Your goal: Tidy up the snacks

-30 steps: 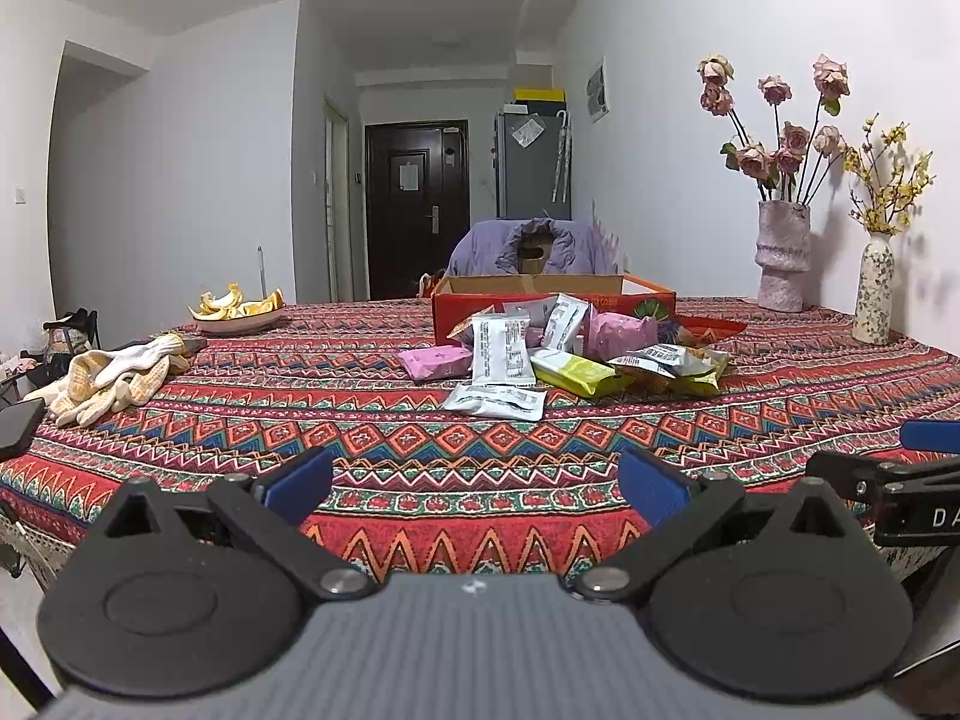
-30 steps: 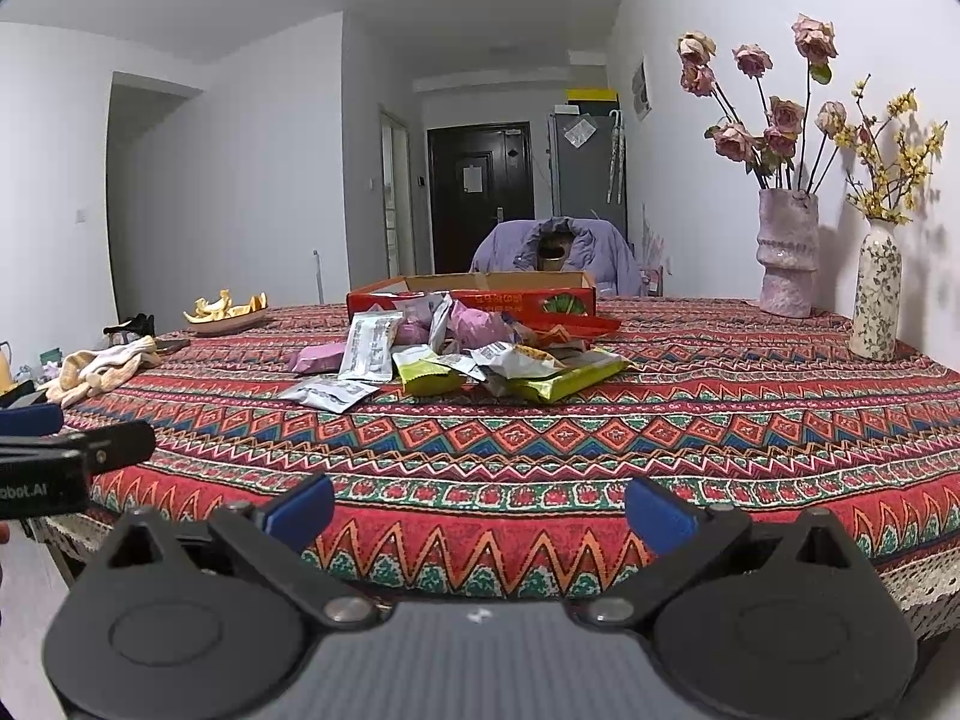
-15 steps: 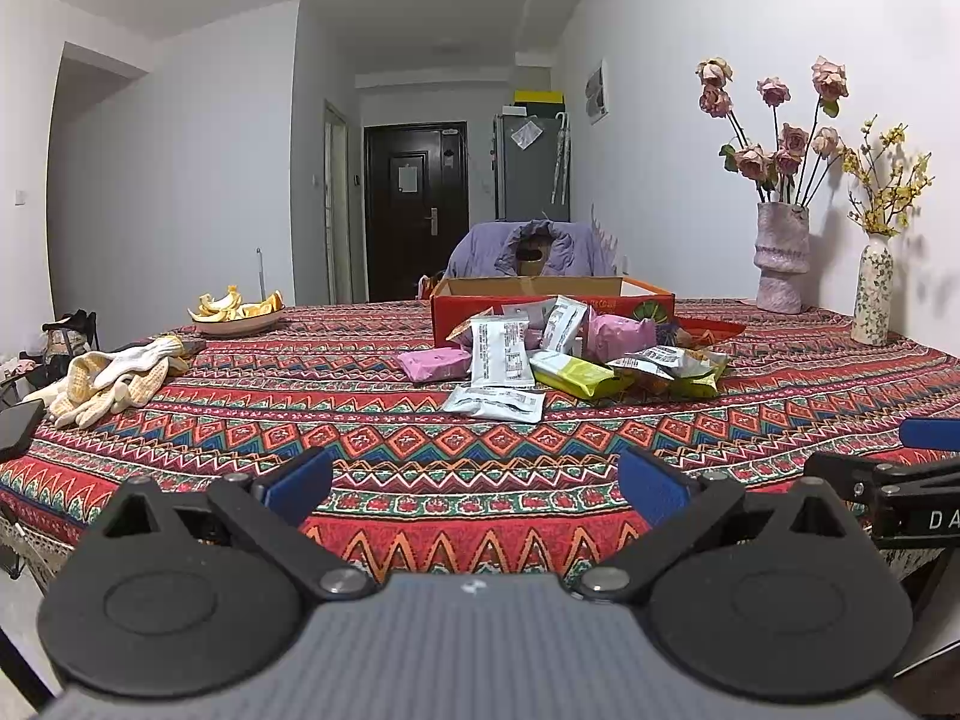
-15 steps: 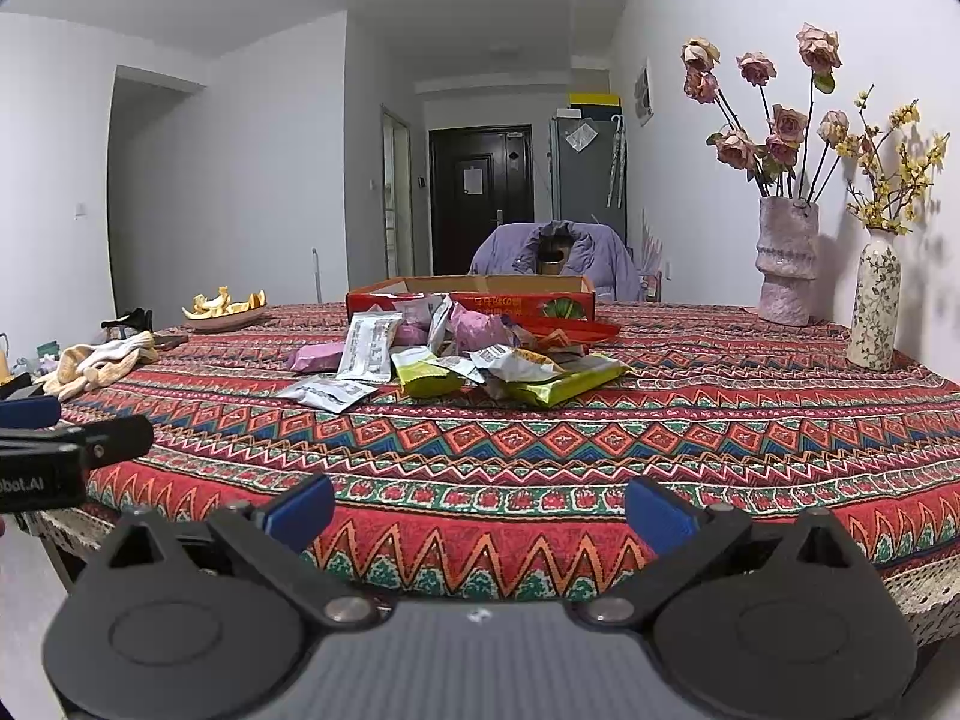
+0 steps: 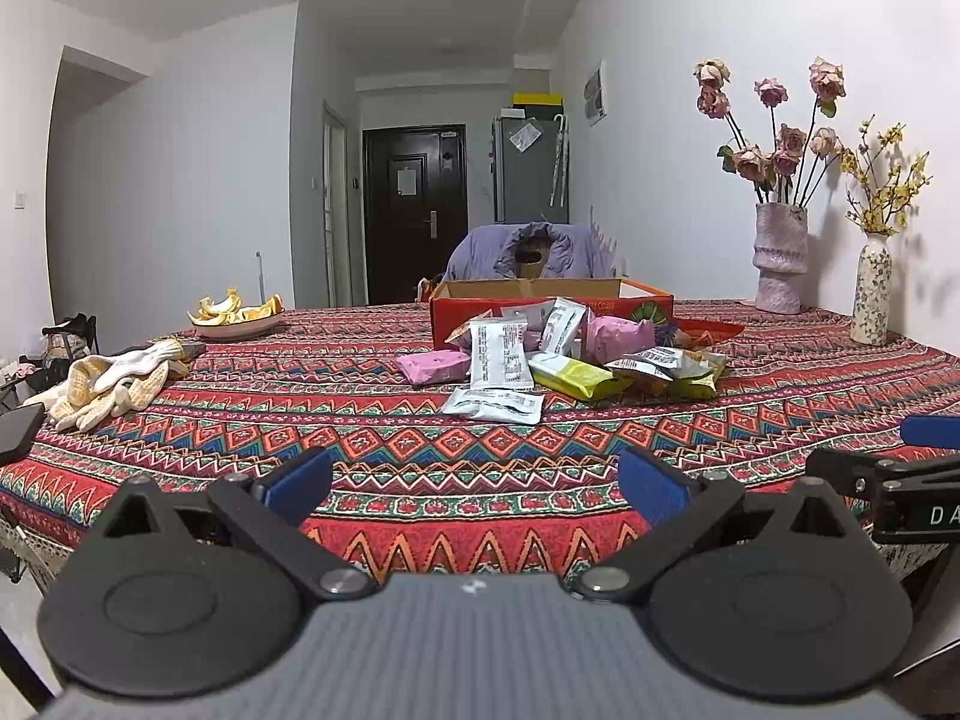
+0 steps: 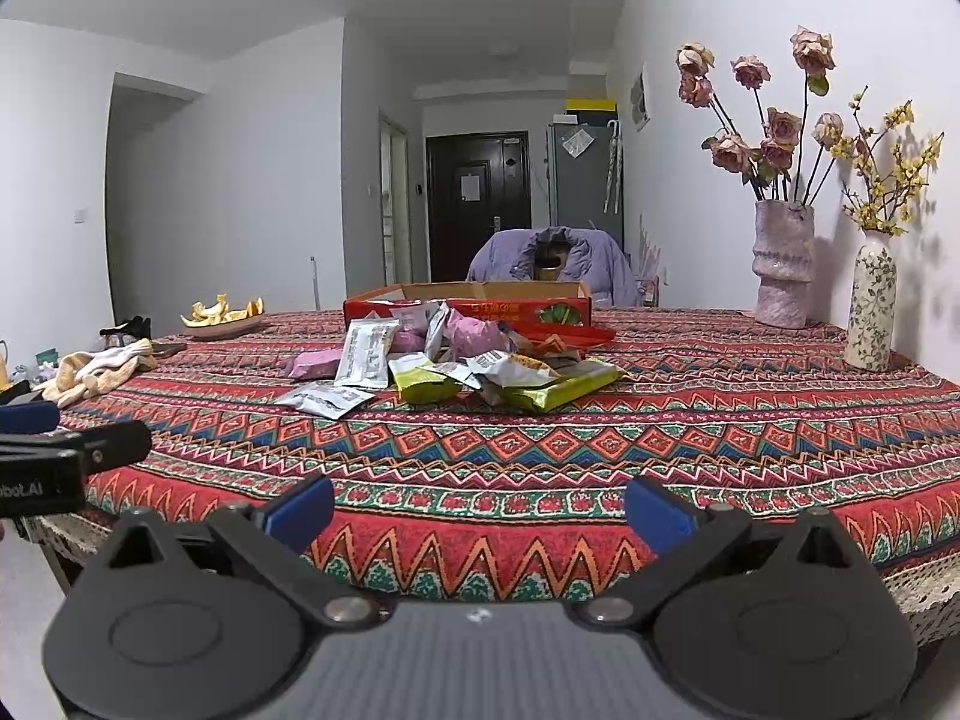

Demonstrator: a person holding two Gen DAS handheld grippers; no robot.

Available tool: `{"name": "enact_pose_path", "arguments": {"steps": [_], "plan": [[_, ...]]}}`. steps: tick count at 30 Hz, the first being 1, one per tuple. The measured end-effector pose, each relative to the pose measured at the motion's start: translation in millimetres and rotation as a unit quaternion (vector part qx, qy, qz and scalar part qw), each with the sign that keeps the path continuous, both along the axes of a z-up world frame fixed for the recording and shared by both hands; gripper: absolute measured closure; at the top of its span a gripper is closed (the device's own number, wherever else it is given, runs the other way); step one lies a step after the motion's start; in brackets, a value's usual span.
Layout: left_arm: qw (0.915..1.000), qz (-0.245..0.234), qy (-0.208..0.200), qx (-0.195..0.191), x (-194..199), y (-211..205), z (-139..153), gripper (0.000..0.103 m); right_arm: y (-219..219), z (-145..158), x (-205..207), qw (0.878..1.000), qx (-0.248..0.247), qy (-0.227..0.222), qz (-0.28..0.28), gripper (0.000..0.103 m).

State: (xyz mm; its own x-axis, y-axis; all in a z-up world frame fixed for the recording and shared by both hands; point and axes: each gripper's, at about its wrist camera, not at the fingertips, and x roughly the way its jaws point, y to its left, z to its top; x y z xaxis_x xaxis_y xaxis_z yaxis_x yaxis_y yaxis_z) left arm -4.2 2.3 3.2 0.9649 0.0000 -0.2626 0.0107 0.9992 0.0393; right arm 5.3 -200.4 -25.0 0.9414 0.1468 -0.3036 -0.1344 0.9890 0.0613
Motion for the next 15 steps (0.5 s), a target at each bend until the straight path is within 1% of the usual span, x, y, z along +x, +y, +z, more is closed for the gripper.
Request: {"name": "enact_pose_path", "arguments": {"steps": [15], "plan": [[1.0, 0.002, 0.002, 0.002, 1.1, -0.6, -1.9, 0.0, -1.9, -0.9, -1.0, 1.0, 0.005, 0.0, -0.002, 0.0]]}}
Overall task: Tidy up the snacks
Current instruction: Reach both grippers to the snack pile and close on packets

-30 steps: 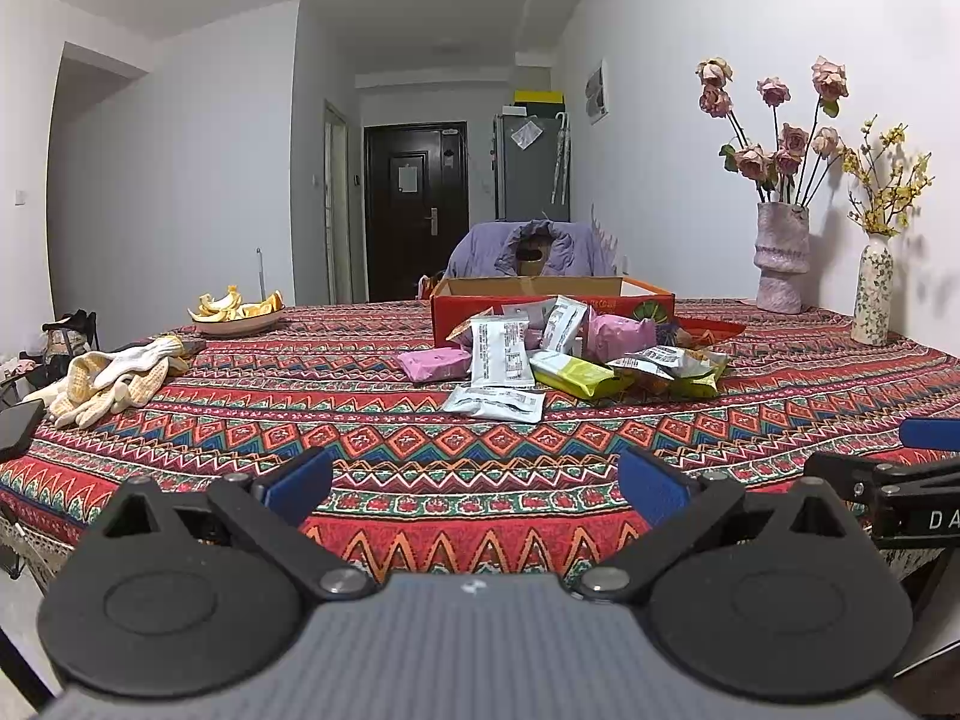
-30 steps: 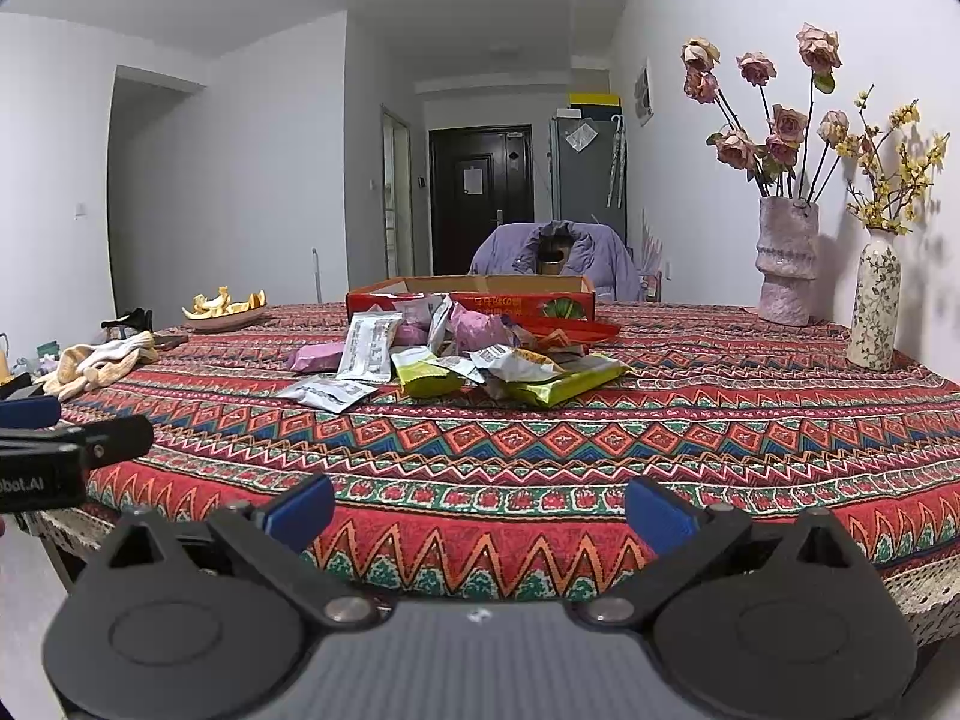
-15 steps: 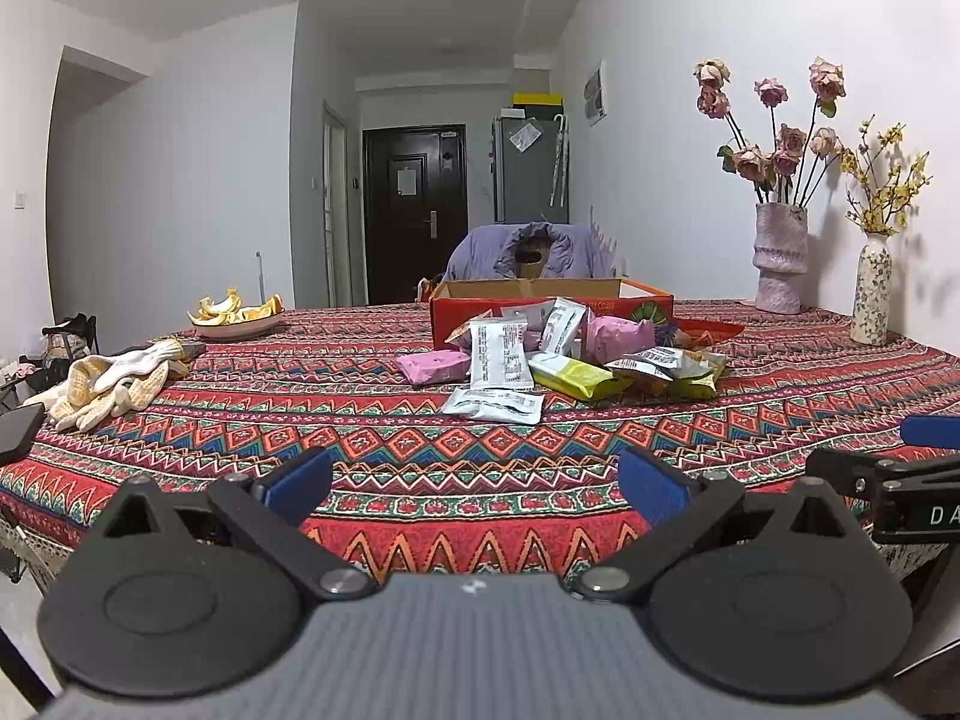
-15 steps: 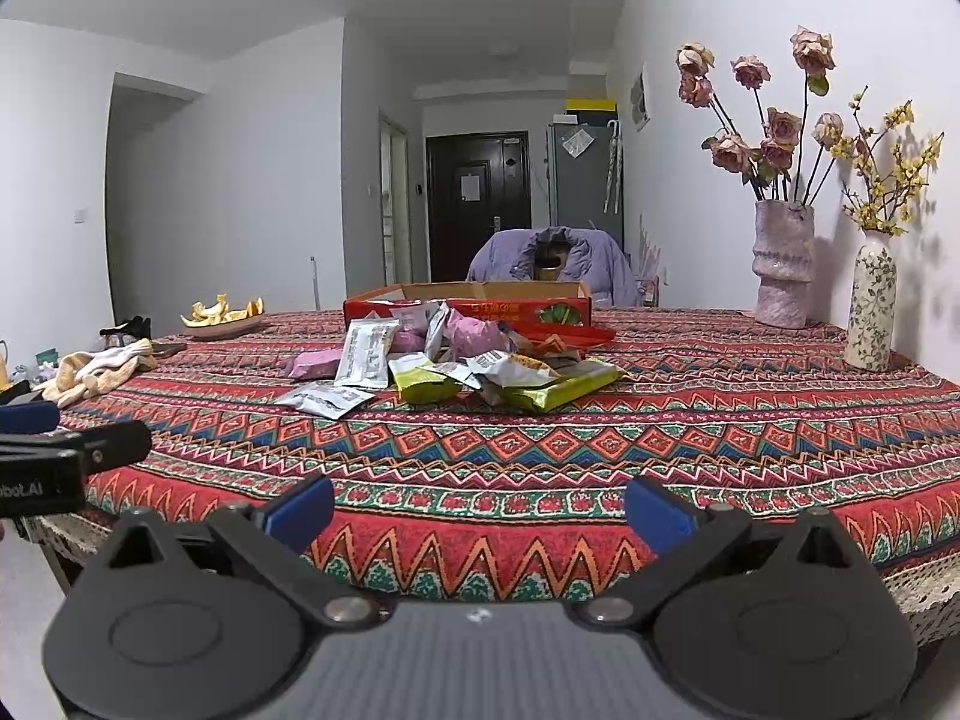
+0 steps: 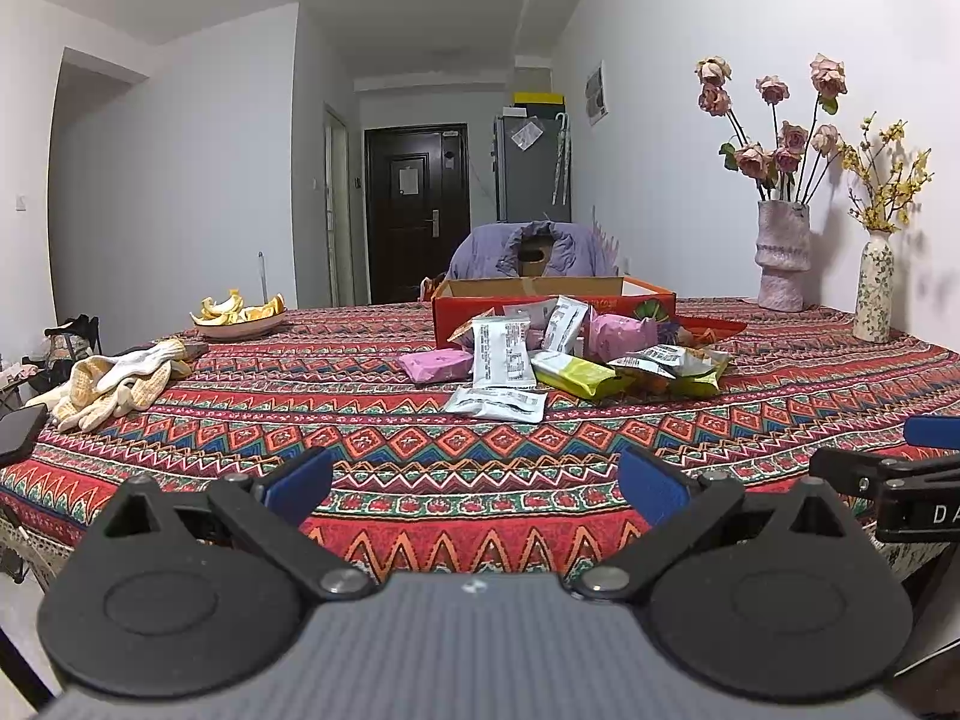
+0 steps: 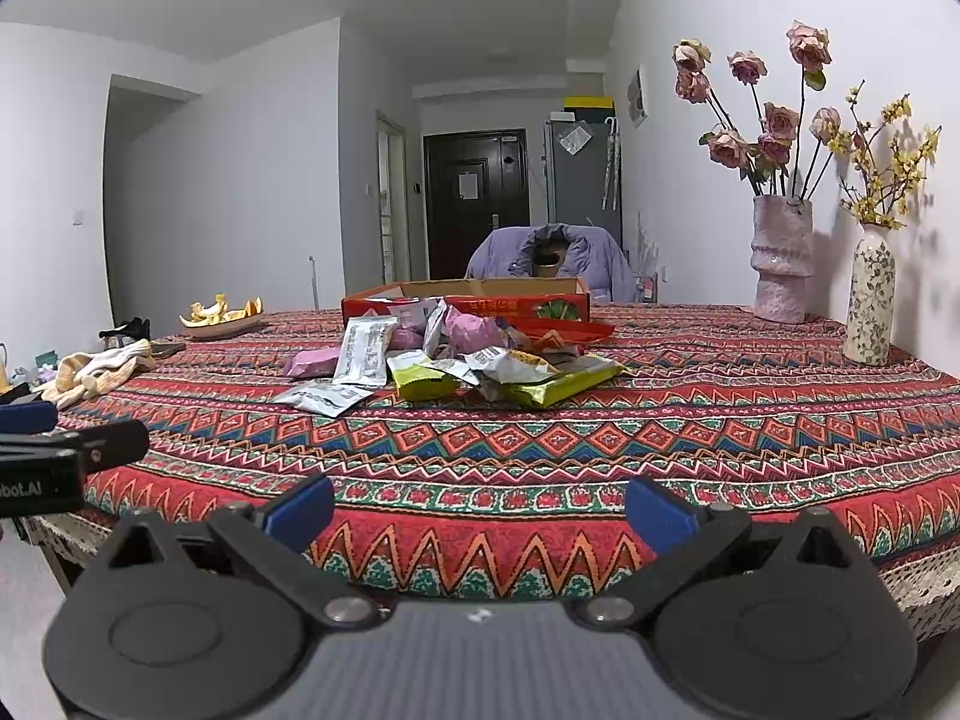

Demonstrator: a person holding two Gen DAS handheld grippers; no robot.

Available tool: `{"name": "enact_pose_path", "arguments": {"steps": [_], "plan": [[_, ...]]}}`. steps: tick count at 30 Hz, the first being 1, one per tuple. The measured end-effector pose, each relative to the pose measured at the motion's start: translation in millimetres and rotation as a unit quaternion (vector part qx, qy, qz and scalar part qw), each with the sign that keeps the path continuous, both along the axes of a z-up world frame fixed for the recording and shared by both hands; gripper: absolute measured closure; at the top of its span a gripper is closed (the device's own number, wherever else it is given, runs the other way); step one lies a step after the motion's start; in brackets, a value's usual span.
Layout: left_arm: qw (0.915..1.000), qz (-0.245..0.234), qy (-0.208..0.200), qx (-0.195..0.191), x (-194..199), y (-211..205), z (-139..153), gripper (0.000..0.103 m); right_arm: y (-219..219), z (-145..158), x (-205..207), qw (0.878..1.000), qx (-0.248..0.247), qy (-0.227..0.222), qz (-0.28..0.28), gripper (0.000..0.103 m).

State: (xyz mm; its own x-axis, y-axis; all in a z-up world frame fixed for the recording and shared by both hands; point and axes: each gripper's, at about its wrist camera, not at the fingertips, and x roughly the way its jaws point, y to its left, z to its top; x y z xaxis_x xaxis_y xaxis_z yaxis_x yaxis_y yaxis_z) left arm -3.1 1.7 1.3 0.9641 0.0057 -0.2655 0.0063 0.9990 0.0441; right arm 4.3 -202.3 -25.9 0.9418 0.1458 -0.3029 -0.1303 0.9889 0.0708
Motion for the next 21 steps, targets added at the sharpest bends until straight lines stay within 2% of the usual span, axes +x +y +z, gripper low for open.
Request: {"name": "enact_pose_path", "arguments": {"steps": [7, 12, 17, 21], "plan": [[1.0, 0.008, 0.001, 0.004, 4, -4, 1, 0.0, -2, 1, 5, 1.0, 0.007, -0.003, 0.0, 0.0], [0.9992, 0.034, 0.019, 0.011, 20, -6, -6, 0.0, -14, -1, 18, 0.999, 0.047, -0.001, 0.013, 0.0], [0.998, 0.028, 0.05, -0.029, 44, 5, -3, 0.0, -16, 2, 32, 1.0, 0.022, -0.008, 0.008, 0.0], [0.9983, 0.034, 0.044, -0.016, 63, 4, -1, 0.0, -18, 5, 51, 1.0, 0.013, -0.003, 0.0, 0.0]]}}
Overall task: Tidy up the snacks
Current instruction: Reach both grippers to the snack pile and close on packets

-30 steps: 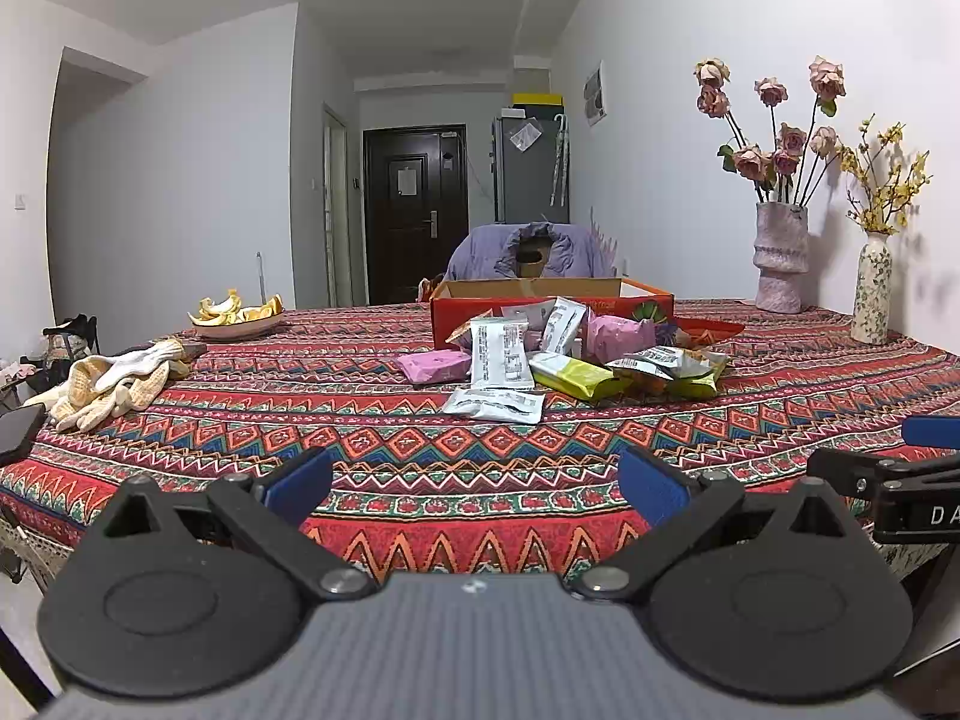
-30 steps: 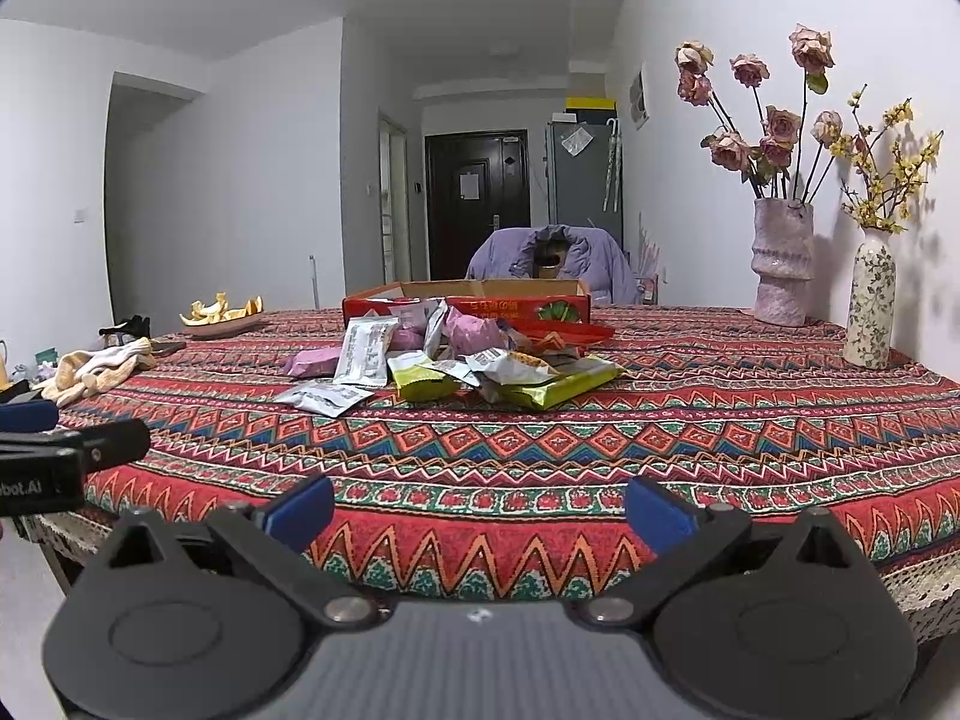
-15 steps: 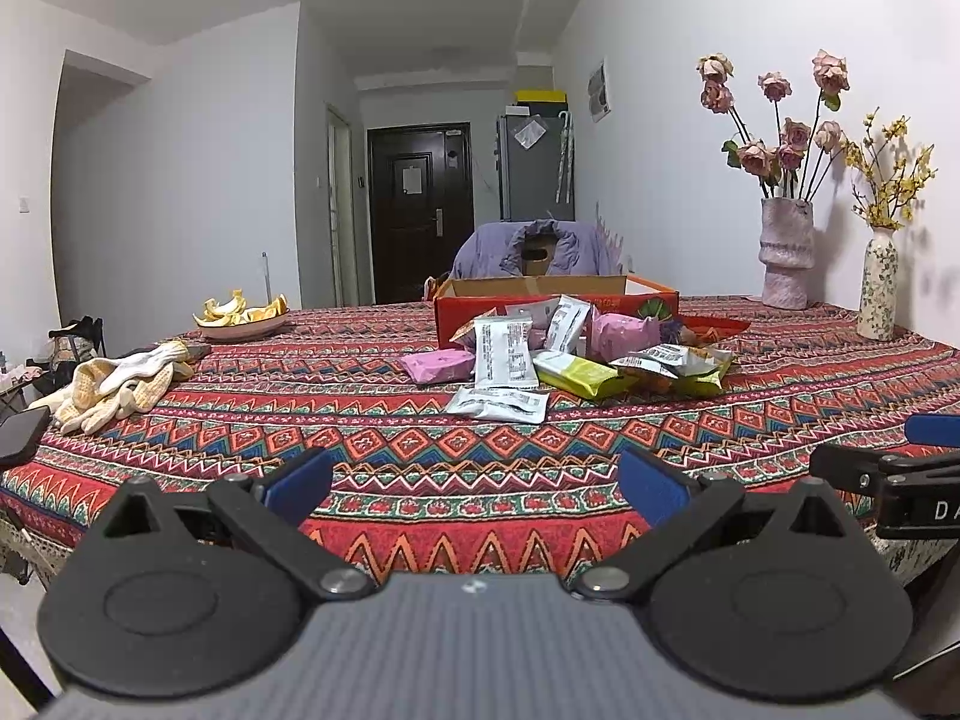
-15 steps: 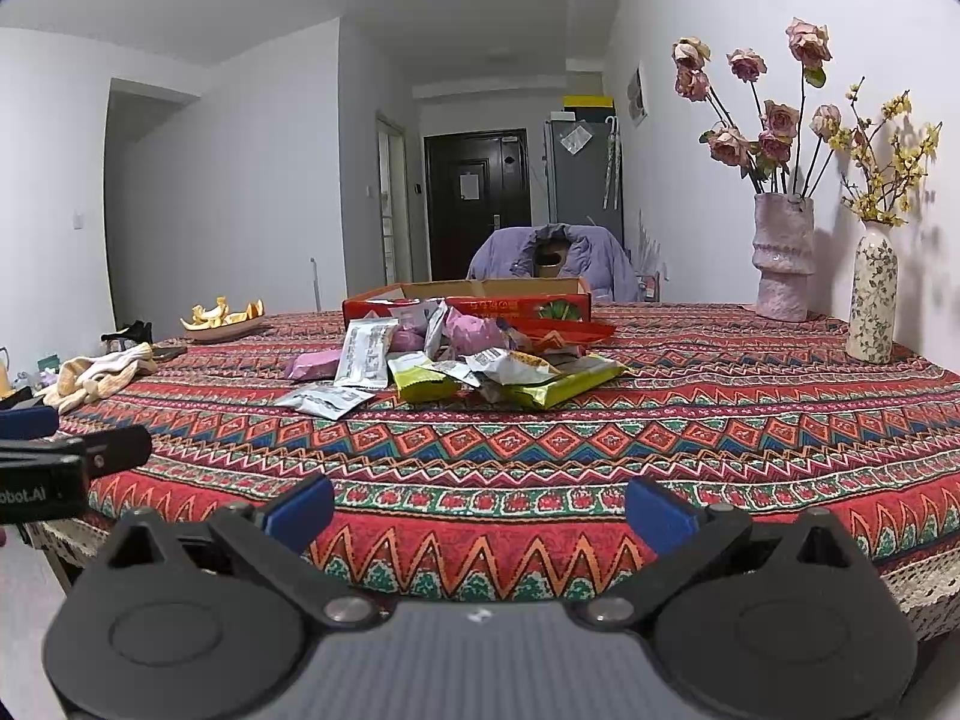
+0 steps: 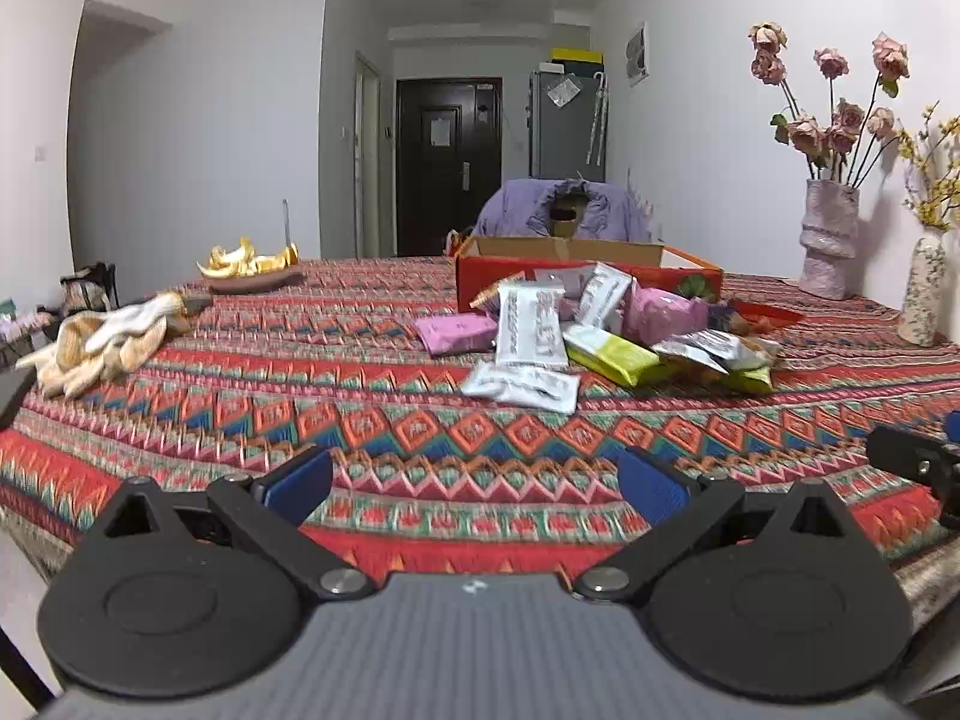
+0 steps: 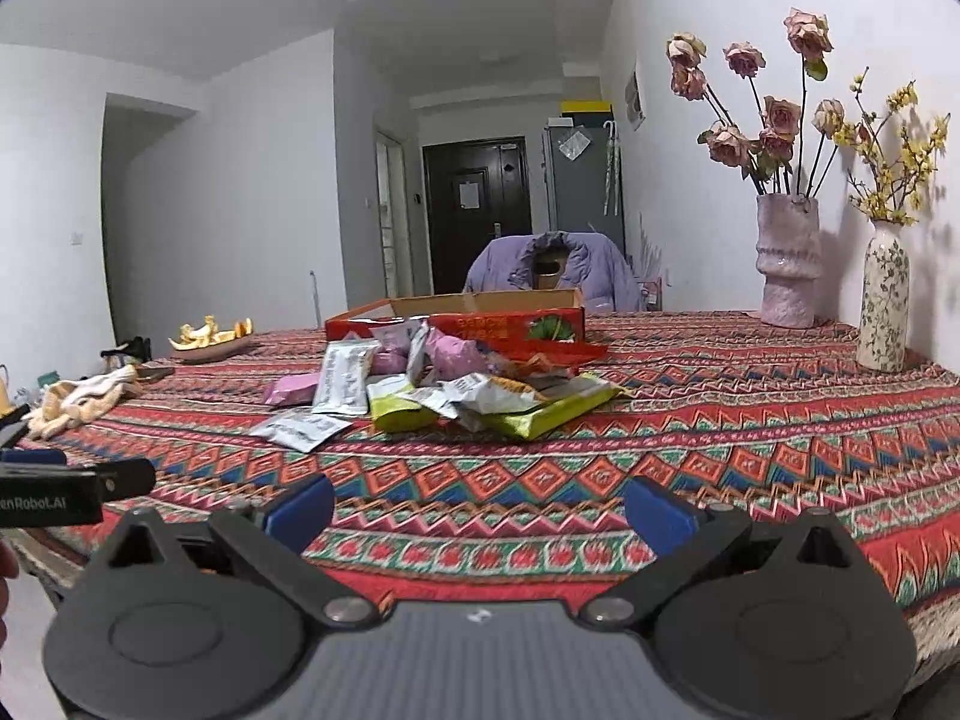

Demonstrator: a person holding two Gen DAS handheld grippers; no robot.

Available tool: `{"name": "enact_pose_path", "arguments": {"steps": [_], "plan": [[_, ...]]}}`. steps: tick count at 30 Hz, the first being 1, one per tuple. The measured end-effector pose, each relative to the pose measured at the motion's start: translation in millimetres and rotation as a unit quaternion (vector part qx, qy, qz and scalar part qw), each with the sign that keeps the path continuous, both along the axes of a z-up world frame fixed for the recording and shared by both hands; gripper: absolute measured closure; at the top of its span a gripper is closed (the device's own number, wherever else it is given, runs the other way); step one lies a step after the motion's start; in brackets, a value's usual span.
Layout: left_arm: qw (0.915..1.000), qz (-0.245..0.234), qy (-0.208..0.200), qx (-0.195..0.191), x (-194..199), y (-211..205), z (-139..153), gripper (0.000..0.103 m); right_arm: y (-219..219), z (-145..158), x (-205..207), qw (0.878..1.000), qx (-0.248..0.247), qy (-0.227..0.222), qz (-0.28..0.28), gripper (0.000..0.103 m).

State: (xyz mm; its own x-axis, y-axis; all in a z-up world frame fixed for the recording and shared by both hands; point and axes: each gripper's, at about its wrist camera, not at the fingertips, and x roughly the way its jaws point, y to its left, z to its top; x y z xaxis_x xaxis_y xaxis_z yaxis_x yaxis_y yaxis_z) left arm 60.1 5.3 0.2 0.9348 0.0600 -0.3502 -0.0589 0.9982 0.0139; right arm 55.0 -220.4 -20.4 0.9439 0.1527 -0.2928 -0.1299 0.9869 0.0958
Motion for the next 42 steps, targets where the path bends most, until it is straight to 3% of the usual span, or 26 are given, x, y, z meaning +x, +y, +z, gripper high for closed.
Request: {"name": "enact_pose_path", "arguments": {"steps": [5, 7, 12, 17, 21, 23, 25, 28, 34, 38, 39, 40, 42], "plan": [[0.9994, -0.02, -0.028, -0.006, 23, 0, 7, 0.0, -6, 7, 29, 1.0, 0.009, 0.001, -0.005, 0.0], [0.9995, -0.02, -0.023, -0.011, 35, 1, 11, 0.0, -10, 8, 39, 1.0, 0.022, -0.022, 0.002, 0.0], [0.9999, -0.012, 0.005, 0.002, 72, 5, 17, 0.0, -12, 17, 79, 0.998, 0.028, 0.015, 0.053, 0.0], [0.9977, -0.016, 0.064, -0.013, 117, 11, 13, 0.0, 1, 20, 116, 0.998, 0.001, 0.042, 0.052, 0.003], [0.9959, -0.038, 0.081, -0.006, 144, 10, 11, 0.0, 9, 20, 141, 0.997, 0.011, 0.055, 0.052, 0.004], [0.9933, -0.065, 0.096, 0.003, 161, 6, 7, 0.0, 9, 19, 156, 0.996, 0.016, 0.065, 0.053, 0.013], [0.9916, -0.077, 0.104, 0.01, 175, 3, 4, 0.0, 8, 16, 172, 0.995, 0.022, 0.076, 0.053, 0.017], [0.9883, -0.093, 0.119, 0.02, 194, -2, -3, 0.001, 8, 11, 194, 0.994, 0.027, 0.094, 0.054, 0.018], [0.9788, -0.114, 0.17, 0.0, 218, -2, -20, 0.005, 9, 2, 218, 0.992, 0.02, 0.113, 0.052, 0.019], [0.9781, -0.107, 0.178, -0.01, 219, 2, -22, 0.005, 6, -1, 222, 0.99, 0.029, 0.122, 0.067, 0.036], [0.9788, -0.104, 0.176, -0.006, 217, 2, -22, 0.012, 6, 0, 221, 0.99, 0.027, 0.121, 0.071, 0.039], [0.9803, -0.1, 0.17, 0.003, 214, 2, -21, 0.027, 7, 2, 218, 0.99, 0.022, 0.12, 0.074, 0.043], [0.9812, -0.103, 0.162, 0.016, 209, 0, -20, 0.03, 8, 4, 212, 0.989, 0.018, 0.122, 0.08, 0.044]]}}
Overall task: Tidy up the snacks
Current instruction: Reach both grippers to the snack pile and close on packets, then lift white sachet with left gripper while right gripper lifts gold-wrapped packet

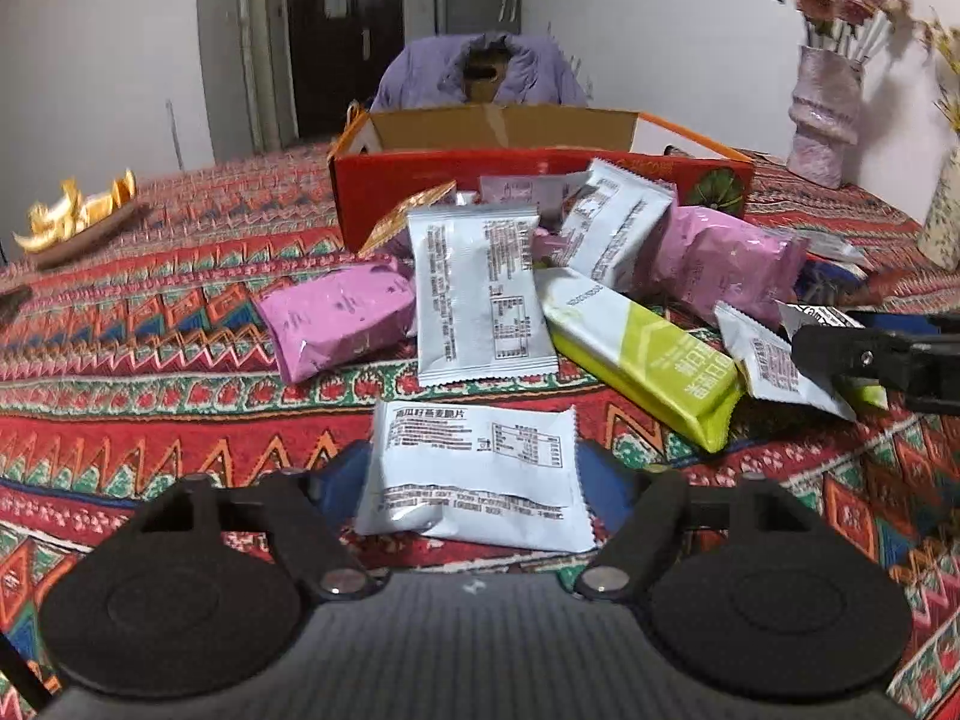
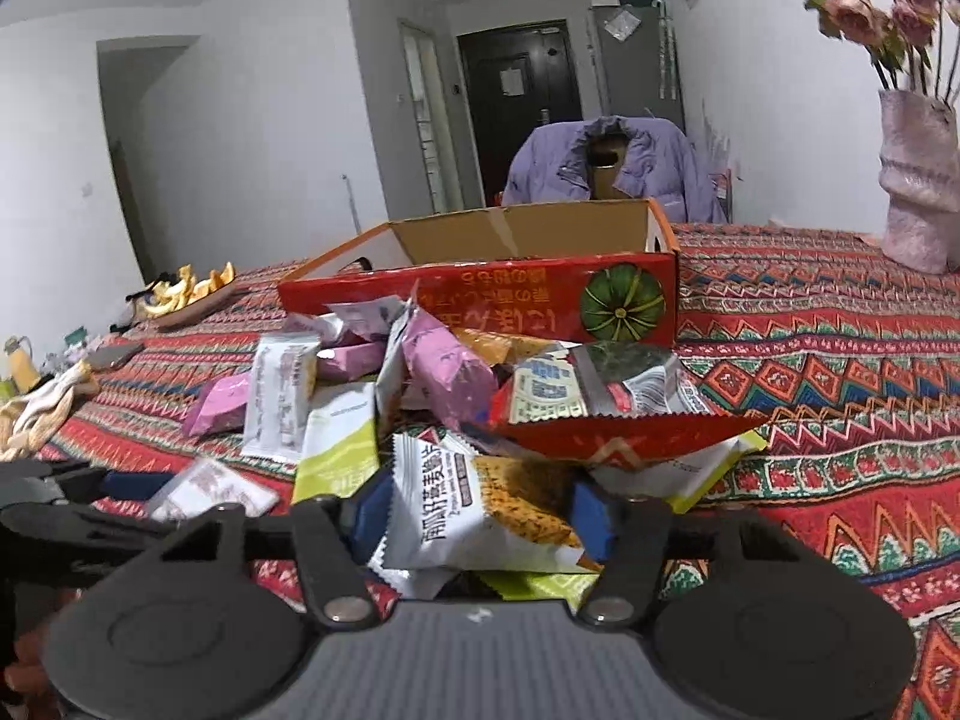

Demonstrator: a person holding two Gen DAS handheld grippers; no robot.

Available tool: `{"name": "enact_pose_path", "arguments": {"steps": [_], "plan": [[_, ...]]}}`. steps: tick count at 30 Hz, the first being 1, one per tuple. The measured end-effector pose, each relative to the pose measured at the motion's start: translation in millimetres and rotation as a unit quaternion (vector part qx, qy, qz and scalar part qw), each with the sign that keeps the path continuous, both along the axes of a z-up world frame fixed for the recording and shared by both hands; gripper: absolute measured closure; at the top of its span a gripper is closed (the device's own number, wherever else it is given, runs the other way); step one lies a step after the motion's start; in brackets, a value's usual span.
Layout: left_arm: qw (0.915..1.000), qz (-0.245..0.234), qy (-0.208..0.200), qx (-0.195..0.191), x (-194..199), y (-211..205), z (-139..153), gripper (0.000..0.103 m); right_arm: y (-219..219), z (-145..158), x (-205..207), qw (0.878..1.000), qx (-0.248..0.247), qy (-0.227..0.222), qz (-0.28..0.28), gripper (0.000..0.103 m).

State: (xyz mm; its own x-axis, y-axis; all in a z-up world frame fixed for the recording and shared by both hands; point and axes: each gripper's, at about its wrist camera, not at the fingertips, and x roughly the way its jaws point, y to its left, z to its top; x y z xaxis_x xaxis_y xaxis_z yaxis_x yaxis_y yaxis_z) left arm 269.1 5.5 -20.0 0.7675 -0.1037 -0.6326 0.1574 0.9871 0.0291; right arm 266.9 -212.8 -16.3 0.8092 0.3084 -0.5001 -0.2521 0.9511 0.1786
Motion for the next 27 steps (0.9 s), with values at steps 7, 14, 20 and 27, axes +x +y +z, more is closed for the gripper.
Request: {"name": "enact_pose_path", "arguments": {"steps": [7, 14, 20, 27], "plan": [[0.9992, -0.024, 0.012, -0.03, -27, -5, 9, 0.044, -6, 10, -36, 1.0, 0.006, -0.015, 0.005, 0.068], [0.9989, -0.02, 0.001, -0.042, -58, -12, 14, 0.051, -20, 8, -70, 1.0, 0.015, -0.016, -0.003, 0.076], [0.9988, -0.019, -0.013, -0.044, -68, -11, 20, 0.052, -25, 6, -85, 1.0, 0.011, -0.007, 0.014, 0.067], [0.9999, -0.009, -0.008, -0.007, -72, 0, 12, 0.047, -36, 1, -89, 0.997, 0.077, -0.005, -0.029, 0.027]]}}
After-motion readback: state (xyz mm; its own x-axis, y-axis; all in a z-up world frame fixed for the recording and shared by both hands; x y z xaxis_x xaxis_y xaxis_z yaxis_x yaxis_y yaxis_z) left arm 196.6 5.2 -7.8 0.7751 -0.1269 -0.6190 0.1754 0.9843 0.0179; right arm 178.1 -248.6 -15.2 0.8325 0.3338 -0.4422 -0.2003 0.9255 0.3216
